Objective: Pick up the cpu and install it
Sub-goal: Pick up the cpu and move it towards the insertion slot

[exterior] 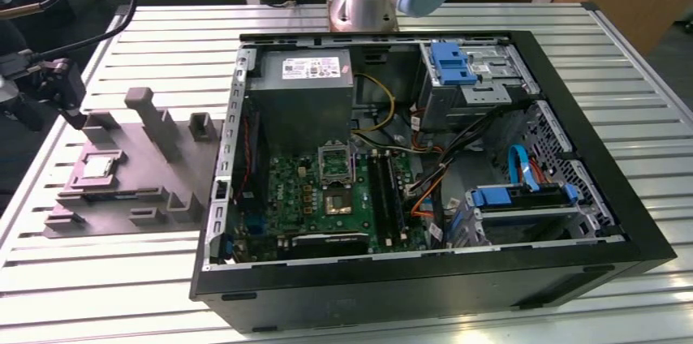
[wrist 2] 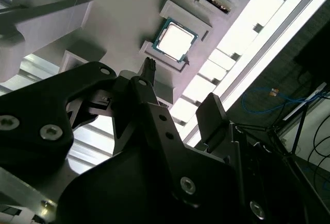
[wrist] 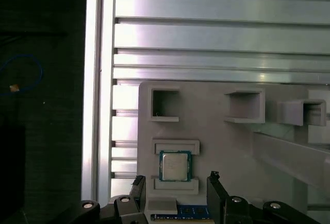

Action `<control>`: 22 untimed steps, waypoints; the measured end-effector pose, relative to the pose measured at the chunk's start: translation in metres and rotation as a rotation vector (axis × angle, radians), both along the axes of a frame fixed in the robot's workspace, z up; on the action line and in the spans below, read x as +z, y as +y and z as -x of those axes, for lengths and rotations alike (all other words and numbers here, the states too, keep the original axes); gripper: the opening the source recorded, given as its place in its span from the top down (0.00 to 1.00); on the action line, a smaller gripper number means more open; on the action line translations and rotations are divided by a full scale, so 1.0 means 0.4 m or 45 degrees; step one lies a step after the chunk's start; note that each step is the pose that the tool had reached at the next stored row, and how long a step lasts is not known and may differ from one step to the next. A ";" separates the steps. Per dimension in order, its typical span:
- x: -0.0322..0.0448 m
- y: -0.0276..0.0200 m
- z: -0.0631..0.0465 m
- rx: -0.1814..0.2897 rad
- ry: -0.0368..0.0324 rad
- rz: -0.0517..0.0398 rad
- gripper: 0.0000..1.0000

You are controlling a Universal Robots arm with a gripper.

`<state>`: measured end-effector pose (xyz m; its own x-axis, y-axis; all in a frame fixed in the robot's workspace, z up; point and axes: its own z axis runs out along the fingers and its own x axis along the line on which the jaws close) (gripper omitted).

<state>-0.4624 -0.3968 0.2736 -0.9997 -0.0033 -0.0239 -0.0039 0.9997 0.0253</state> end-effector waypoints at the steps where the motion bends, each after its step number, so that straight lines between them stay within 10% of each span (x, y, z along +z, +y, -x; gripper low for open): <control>1: -0.001 0.000 0.000 0.000 0.0000 0.000 0.41; 22: -0.026 0.000 -0.001 0.000 -0.0001 0.000 0.41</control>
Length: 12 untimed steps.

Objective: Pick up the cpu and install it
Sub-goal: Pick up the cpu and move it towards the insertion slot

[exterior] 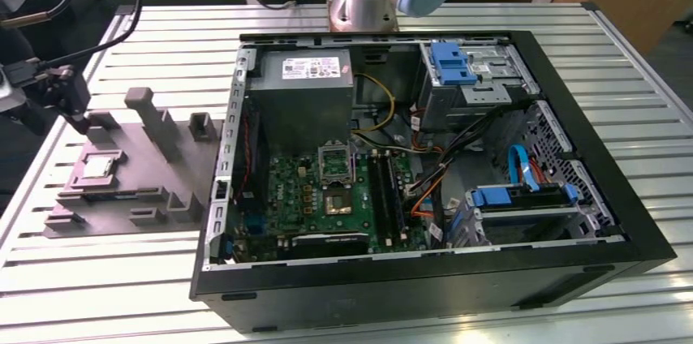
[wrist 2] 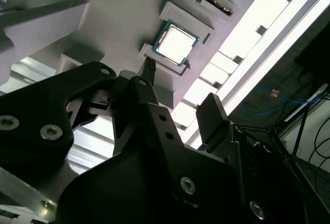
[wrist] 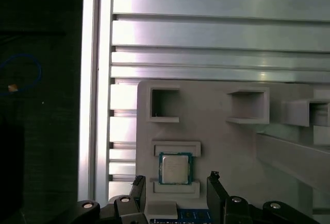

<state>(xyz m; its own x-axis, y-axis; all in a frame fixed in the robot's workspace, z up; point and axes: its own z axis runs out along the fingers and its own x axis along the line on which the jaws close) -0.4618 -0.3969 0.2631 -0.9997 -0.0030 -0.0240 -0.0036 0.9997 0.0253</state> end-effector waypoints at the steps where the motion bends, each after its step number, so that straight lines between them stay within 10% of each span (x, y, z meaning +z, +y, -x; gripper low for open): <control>1: -0.004 0.000 0.000 0.000 0.0000 0.000 0.41; 12: -0.030 -0.001 -0.002 -0.001 0.0001 0.000 0.41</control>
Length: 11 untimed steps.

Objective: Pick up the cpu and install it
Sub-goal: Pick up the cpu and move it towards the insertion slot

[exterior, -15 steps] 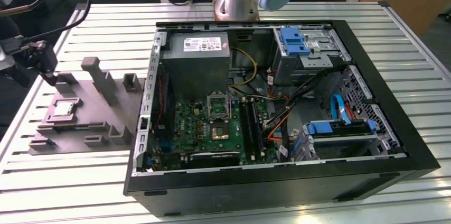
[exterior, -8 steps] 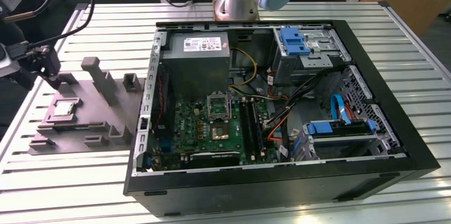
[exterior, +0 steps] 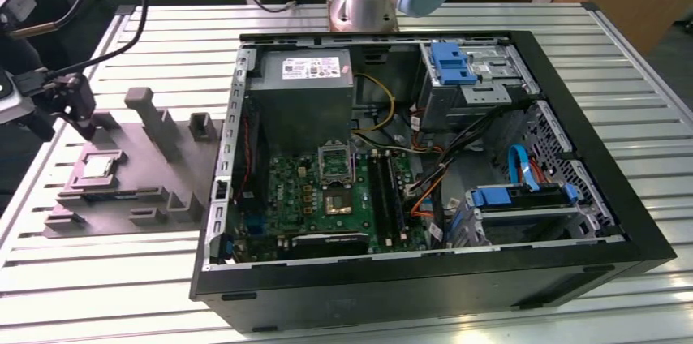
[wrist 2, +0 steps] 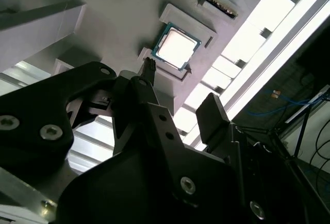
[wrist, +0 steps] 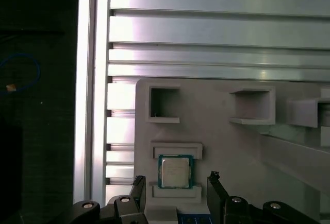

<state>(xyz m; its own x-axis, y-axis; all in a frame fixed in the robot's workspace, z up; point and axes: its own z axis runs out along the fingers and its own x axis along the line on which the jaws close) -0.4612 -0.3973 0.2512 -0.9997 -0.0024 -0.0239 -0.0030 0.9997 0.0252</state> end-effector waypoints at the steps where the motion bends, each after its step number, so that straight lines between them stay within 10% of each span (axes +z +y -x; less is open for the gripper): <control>1: -0.004 0.000 -0.001 -0.003 -0.0001 0.000 0.41; 11: -0.036 -0.006 -0.007 -0.025 -0.0002 0.000 0.41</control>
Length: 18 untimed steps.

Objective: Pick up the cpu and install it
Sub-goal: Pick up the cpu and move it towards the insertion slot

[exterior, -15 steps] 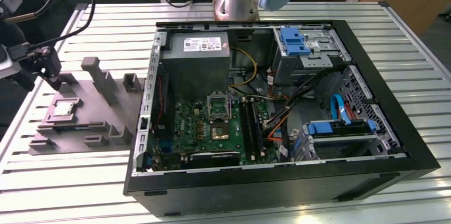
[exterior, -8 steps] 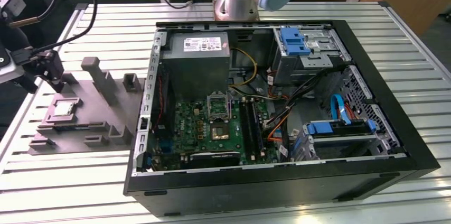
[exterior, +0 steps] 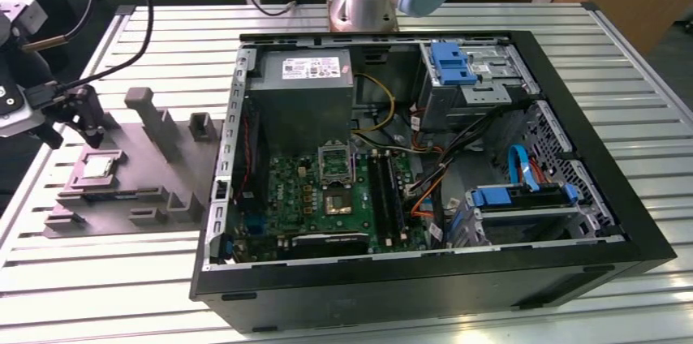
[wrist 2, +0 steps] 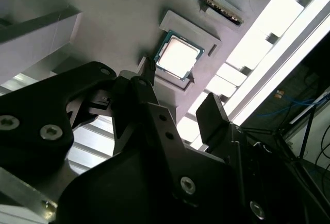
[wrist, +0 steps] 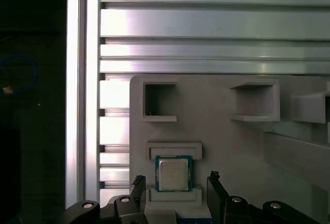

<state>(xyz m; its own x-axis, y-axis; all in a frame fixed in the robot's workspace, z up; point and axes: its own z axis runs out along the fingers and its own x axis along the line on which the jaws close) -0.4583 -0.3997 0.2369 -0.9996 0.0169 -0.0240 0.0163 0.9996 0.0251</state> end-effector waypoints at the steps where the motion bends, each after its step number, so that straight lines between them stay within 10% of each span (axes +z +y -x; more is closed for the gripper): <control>1: 0.000 0.000 0.000 0.000 0.0002 0.002 0.41; 18: -0.024 -0.001 0.000 -0.021 0.0001 0.005 0.41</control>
<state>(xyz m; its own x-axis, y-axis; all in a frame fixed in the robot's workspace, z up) -0.4581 -0.3999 0.2273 -0.9991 0.0336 -0.0241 0.0331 0.9992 0.0211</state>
